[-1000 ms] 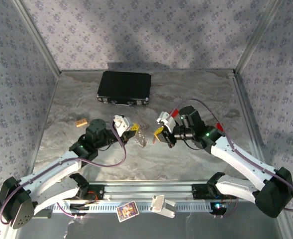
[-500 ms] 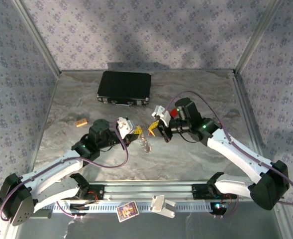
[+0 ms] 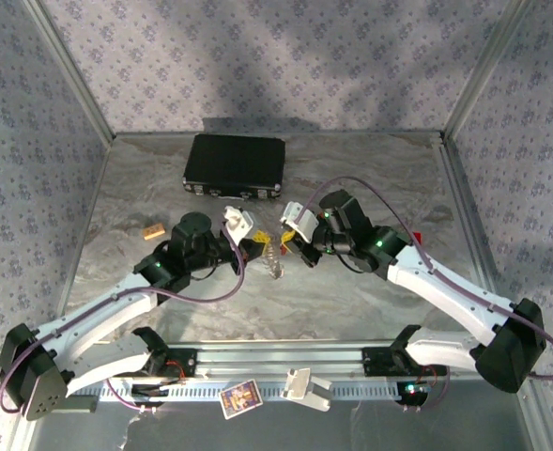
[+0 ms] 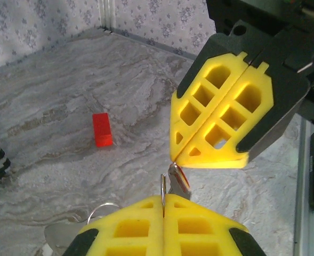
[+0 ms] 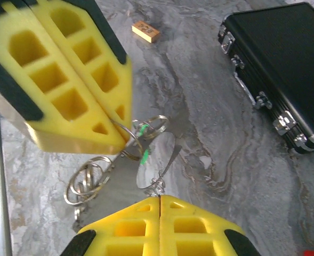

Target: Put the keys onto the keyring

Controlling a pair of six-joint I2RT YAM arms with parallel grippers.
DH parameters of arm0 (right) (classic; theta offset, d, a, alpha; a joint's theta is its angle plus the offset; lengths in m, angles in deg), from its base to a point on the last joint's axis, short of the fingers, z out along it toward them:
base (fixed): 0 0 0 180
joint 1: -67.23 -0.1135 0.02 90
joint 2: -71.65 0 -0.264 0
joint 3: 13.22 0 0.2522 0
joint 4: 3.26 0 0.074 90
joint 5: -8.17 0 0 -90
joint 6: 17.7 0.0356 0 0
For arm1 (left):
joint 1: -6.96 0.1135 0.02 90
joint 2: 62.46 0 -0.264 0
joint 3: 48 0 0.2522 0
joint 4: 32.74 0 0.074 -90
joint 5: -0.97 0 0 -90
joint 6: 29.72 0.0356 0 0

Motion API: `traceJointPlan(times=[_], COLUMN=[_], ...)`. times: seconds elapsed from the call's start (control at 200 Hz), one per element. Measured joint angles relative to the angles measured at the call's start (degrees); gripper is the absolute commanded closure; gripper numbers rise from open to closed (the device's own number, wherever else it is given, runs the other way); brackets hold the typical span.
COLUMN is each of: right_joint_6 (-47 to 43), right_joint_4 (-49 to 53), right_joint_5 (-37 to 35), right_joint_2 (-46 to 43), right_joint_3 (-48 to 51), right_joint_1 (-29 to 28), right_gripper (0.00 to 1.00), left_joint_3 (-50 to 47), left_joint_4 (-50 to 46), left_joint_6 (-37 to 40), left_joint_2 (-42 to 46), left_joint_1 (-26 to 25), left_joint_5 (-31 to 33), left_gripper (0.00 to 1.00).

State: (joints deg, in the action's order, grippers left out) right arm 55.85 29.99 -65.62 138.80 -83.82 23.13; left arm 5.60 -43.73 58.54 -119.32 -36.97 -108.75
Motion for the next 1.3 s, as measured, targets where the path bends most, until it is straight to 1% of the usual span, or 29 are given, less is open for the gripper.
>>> traceJointPlan(times=[0.14,0.35,0.58,0.815,1.299], right_joint_6=[-0.85,-3.26,-5.73,-6.80,-8.66], right_joint_4=[-0.07,-0.92,-1.57,-2.34,-3.65], right_joint_5=[0.04,0.22,1.57,1.07,-6.25], right_joint_2=[0.00,-1.07,-1.60,-1.53,-0.72], right_joint_3=[0.00,0.02,0.02,0.02,0.02], right_joint_1=[0.31,0.15,-0.83,-2.21,-4.44], right_gripper=[1.00,1.00,1.00,1.00,1.00], left_joint_3=[1.51,4.00,4.15,4.39,4.39], left_joint_4=[-3.50,-7.96,-8.85,-8.83,-8.81], left_joint_6=[-3.52,-6.64,-8.00,-8.00,-8.00], left_joint_2=[-0.22,-1.77,-1.84,-2.58,-2.62], left_joint_1=[-0.09,-0.13,-0.13,-0.13,-0.13], left_joint_5=[-0.22,-0.39,-0.39,-0.63,-1.14], left_gripper=[1.00,1.00,1.00,1.00,1.00])
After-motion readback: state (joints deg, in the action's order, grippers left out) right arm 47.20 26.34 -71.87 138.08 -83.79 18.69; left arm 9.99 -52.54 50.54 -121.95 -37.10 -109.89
